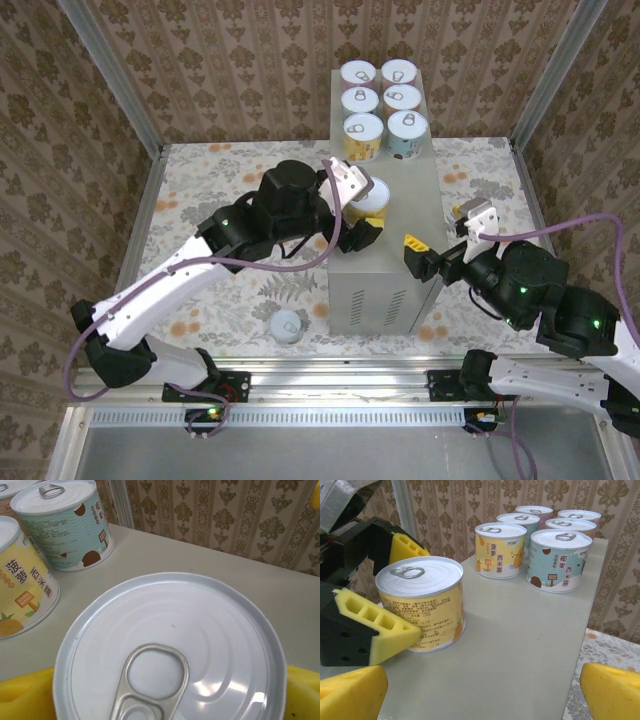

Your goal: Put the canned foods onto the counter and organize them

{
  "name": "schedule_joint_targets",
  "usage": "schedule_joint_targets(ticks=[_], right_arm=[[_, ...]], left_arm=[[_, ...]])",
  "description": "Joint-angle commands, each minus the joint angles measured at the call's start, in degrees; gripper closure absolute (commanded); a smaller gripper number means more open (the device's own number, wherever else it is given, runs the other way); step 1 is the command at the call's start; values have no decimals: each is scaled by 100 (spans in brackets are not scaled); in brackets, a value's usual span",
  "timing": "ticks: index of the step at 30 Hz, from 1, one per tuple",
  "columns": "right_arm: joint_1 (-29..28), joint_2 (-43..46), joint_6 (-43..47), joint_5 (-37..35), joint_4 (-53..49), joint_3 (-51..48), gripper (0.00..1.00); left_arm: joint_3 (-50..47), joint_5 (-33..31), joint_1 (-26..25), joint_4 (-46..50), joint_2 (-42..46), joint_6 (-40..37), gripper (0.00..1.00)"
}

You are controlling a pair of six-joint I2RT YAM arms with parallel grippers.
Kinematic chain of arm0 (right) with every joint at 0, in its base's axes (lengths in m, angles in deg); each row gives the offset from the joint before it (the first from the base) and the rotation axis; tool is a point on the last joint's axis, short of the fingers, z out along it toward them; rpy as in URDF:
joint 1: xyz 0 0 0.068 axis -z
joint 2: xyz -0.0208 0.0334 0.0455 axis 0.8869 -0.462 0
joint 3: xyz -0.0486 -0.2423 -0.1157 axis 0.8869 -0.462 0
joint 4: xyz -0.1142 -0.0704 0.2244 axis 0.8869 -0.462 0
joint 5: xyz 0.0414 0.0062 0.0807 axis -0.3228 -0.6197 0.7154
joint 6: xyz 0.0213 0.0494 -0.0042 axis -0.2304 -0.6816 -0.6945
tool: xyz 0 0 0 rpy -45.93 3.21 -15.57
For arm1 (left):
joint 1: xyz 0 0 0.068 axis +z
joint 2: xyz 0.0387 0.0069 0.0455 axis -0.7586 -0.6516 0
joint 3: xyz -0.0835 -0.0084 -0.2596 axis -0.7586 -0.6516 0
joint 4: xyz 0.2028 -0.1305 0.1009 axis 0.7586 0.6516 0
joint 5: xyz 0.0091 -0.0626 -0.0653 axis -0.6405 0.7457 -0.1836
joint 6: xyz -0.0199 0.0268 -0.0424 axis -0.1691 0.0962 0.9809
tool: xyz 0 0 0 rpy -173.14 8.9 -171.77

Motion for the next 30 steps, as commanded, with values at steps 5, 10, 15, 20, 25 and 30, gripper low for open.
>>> schedule_joint_targets(ticks=[5,10,15,20,25,30], right_arm=[[-16,-71,54,-804,-25,328,0],[-16,-83,233,-1123,155,274,0],[-7,12,226,-1208,368,40,0],[2,32,256,-1250,477,-67,0],[35,-15,286,-1260,715,-129,0],[81,-24,287,-1261,717,-139,0]], left_arm=[[-194,212,139,-566,19,248,12],[-239,34,223,-694,-55,272,19],[-192,155,473,-725,-165,262,24],[-136,423,756,-804,-309,235,26],[46,651,959,-779,-525,182,27],[223,738,1069,-756,-755,158,27]])
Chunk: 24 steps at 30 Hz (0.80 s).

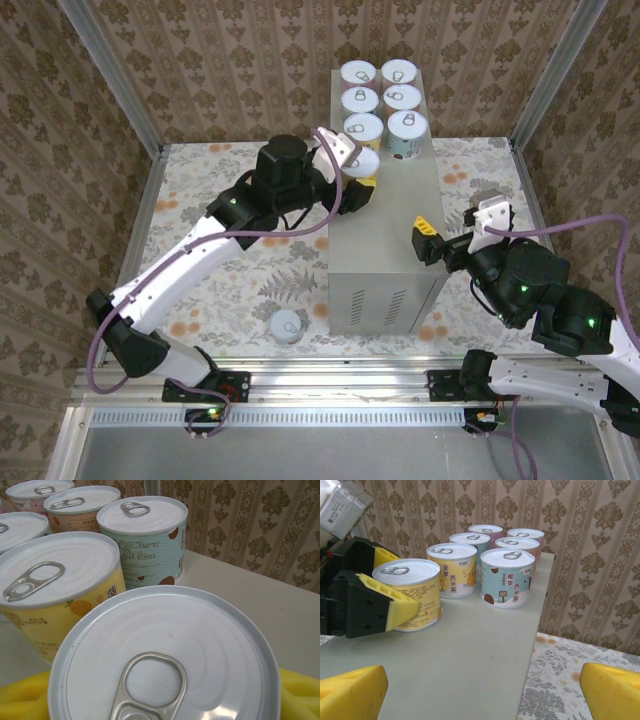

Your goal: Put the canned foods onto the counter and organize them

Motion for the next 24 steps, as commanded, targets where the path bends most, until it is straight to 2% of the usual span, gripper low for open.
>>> schedule_joint_targets(ticks=[1,14,24], right_arm=[[48,15,46,-235,196,-42,0],[74,57,42,-207,61,7,0],[126,-57,83,-120,160,16,0]], left_arm=[[143,230,91,174,-212,-4,27],[193,357,176,167,-366,57,25],[3,356,183,280,-13,67,7]])
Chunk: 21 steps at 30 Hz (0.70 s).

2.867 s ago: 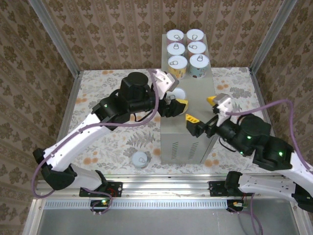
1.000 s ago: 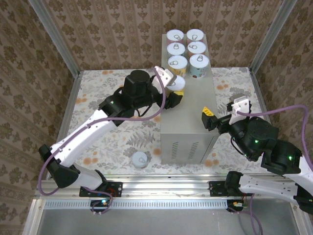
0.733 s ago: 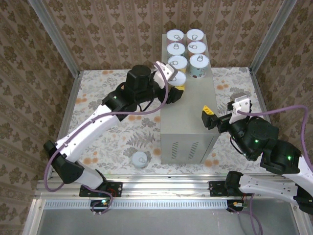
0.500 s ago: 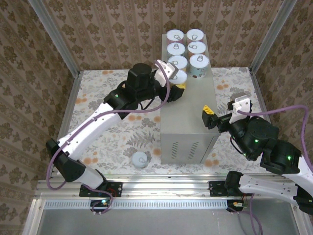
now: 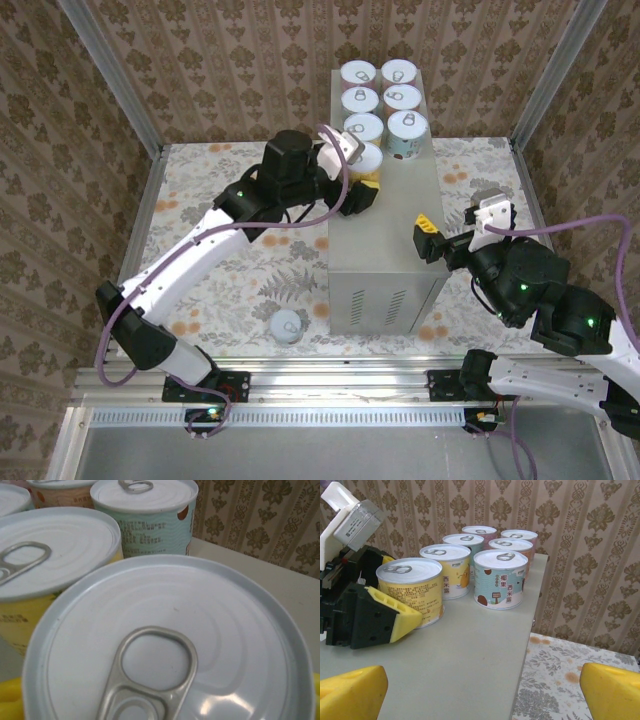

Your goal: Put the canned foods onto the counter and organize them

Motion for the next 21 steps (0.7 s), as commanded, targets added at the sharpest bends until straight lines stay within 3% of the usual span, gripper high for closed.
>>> schedule_joint_targets(ticks=[1,3,11,21], right_arm=[[42,-48,15,-72,160,7,0],[55,-52,20,-58,174,11,0],[151,-76,44,-3,231,-24,0],[231,-53,-23,67,196,-46,0]], left_arm=[[-194,-41,39,127,339,36,4],[-406,-189,65,146,554,50,0],[-1108,-569,371,365,1218,139,0],[-1196,-489,763,257,1222,213,0]])
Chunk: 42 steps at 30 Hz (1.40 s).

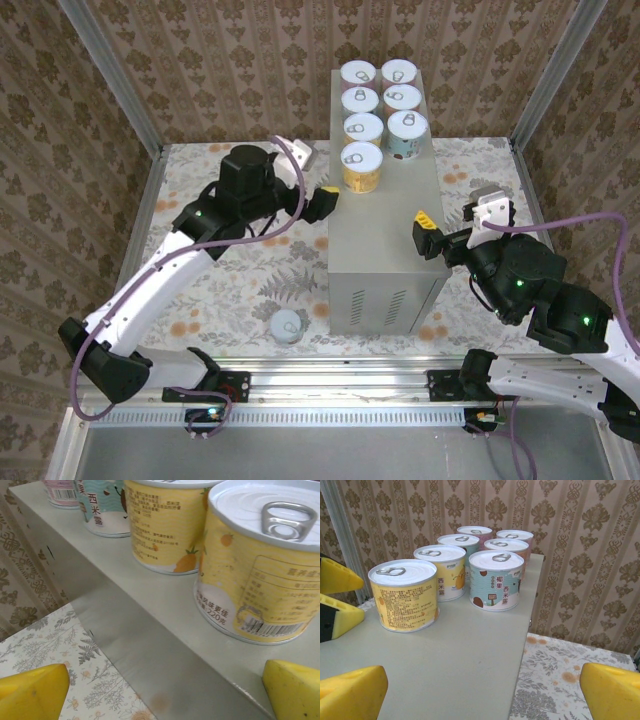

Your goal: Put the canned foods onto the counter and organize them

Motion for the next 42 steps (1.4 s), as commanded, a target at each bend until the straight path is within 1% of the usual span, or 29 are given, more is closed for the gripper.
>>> schedule_joint_targets(ticks=[1,12,22,42], right_arm=[[44,19,-48,1,102,-59,0],[83,115,-83,1,20,-83,0],[135,213,-105,-18,14,-183,0],[258,160,-112,176,19,-217,0]], left_arm=[[4,-76,100,9,-93,87,0],[439,-31,219,-7,-616,85,0],[635,97,271,16,-873,65,0],[687,202,343,29,-936,91,0]])
